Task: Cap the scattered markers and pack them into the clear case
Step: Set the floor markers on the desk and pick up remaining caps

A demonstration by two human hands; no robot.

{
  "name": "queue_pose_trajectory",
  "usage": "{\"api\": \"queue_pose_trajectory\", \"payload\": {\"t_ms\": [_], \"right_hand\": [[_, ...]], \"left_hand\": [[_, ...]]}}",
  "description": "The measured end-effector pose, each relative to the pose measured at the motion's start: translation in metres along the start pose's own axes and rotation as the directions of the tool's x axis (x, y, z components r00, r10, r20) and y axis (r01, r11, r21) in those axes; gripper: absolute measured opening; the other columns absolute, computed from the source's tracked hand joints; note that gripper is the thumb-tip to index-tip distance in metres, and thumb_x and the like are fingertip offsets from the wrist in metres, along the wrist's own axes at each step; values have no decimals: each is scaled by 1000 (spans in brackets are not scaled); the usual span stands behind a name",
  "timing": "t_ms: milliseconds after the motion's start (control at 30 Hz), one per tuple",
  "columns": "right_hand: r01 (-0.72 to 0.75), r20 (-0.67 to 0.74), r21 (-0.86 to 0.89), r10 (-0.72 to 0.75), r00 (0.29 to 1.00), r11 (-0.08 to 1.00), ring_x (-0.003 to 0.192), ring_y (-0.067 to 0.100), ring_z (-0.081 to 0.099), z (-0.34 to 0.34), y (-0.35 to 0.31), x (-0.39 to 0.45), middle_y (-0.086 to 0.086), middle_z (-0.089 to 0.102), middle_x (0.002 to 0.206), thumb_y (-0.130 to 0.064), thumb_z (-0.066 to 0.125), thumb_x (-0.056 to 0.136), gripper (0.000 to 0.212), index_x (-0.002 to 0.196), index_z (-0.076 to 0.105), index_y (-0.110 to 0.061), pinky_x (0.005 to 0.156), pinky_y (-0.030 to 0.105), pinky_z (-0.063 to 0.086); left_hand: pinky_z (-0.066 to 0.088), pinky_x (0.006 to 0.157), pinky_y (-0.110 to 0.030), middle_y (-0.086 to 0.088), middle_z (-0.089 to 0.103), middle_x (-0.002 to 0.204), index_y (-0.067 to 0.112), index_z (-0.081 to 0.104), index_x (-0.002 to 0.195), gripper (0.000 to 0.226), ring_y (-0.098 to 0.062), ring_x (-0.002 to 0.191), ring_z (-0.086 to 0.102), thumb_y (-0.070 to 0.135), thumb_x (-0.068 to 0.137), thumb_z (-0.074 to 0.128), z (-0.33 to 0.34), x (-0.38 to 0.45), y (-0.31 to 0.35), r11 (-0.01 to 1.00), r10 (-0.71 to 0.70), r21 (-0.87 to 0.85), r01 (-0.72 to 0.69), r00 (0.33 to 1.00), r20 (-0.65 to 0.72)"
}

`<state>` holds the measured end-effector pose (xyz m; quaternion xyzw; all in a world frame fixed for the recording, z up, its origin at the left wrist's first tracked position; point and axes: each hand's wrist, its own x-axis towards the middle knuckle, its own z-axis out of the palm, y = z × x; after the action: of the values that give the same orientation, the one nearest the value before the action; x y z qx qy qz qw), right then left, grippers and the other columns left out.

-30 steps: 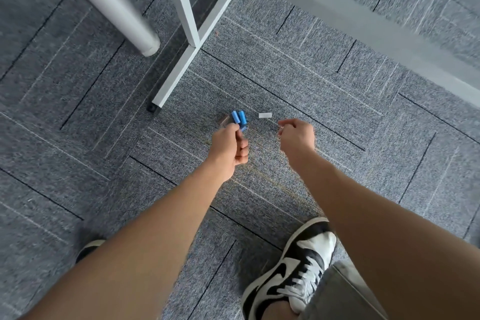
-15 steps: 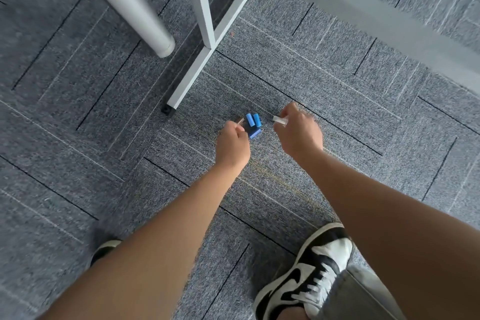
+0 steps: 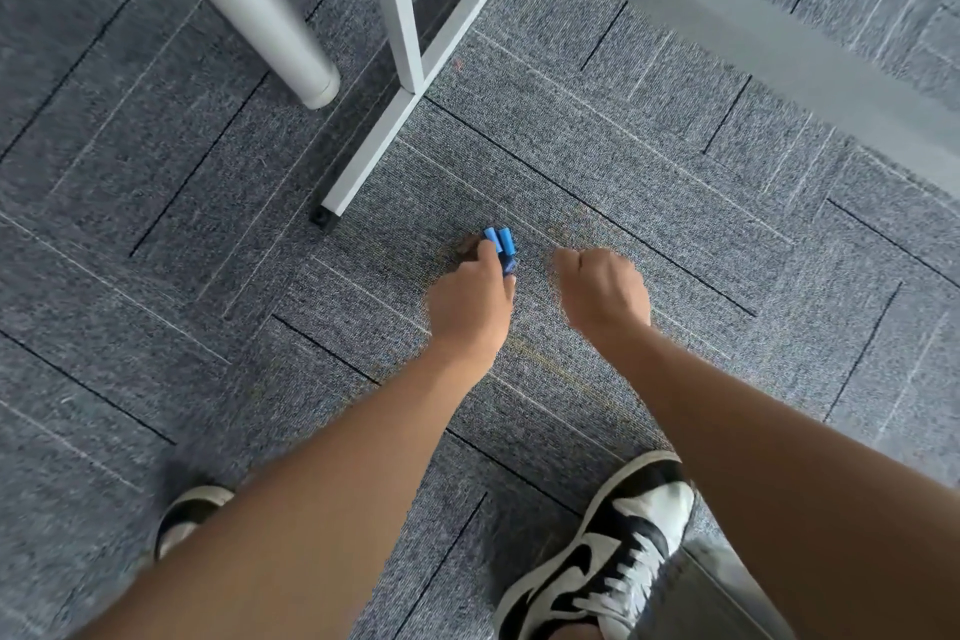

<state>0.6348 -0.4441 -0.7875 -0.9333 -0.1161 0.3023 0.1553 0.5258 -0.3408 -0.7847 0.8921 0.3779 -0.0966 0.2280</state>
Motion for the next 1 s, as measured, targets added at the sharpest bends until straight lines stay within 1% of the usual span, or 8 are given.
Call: {"api": "queue_pose_trajectory", "payload": {"t_ms": [133, 233, 267, 333, 367, 433, 667, 1000], "right_hand": [[-47, -6, 109, 48, 999, 993, 47, 18, 38, -2, -2, 4, 1, 47, 55, -38, 45, 105, 50, 61, 52, -14, 49, 22, 37], [-97, 49, 268, 87, 995, 959, 57, 19, 47, -4, -9, 10, 5, 58, 67, -23, 49, 105, 37, 71, 59, -10, 58, 33, 50], [-107, 66, 299, 91, 994, 948, 58, 17, 49, -4, -12, 11, 3, 63, 74, -20, 50, 106, 33, 78, 63, -9, 57, 31, 50], [-94, 76, 339, 72, 995, 936, 56, 10, 51, -5, -18, 12, 0, 68, 85, -15, 51, 107, 22, 94, 70, -13, 49, 24, 45], [-77, 73, 354, 54, 996, 932, 55, 7, 49, -6, -21, 12, 0, 69, 86, -12, 51, 106, 21, 101, 71, -16, 44, 19, 41], [-53, 79, 373, 25, 997, 926, 51, 4, 45, -7, -26, 12, -2, 68, 82, -9, 51, 105, 24, 106, 73, -19, 38, 13, 33], [95, 21, 70, -97, 995, 993, 62, 15, 63, 1, -44, 8, -2, 70, 78, -37, 63, 100, 16, 99, 68, -22, 53, 25, 49], [74, 4, -15, -74, 997, 997, 69, 19, 63, 18, -58, 12, -1, 66, 79, -41, 69, 95, 20, 95, 64, -22, 56, 25, 47]], "left_hand": [[51, 50, -31, -5, 71, 83, 10, 52, 110, 25, -23, 67, 72, 33, 105, 48, 5, -2, 3, 999, 31, -14, -31, 999, -10], [44, 42, -27, 1, 58, 66, 10, 53, 94, 27, -15, 50, 57, 29, 106, 38, 2, -3, 3, 949, -86, -298, 98, 995, 53], [35, 38, -23, 3, 51, 61, 12, 51, 84, 29, -12, 45, 46, 25, 105, 37, 0, -2, 3, 848, -157, -495, 190, 982, 108], [22, 38, -20, 5, 38, 57, 17, 43, 70, 32, -11, 46, 28, 18, 101, 36, -10, 1, 3, 425, -278, -807, 409, 908, 314], [19, 40, -21, 5, 35, 58, 19, 40, 68, 31, -11, 47, 24, 19, 99, 35, -18, 3, 1, 211, -280, -839, 502, 853, 440], [14, 45, -24, 5, 33, 59, 23, 38, 65, 30, -11, 48, 20, 22, 94, 32, -33, 6, -6, 8, -192, -808, 589, 794, 577], [18, 42, -24, 7, 37, 53, 24, 46, 48, 57, -11, 44, 27, 45, 100, 52, -61, 17, -15, 74, -76, -857, 510, 860, 505], [24, 38, -22, -3, 54, 68, 7, 60, 90, 23, -12, 46, 37, -4, 89, 41, -55, 21, -34, 6, -228, -854, 520, 832, 505]]}}
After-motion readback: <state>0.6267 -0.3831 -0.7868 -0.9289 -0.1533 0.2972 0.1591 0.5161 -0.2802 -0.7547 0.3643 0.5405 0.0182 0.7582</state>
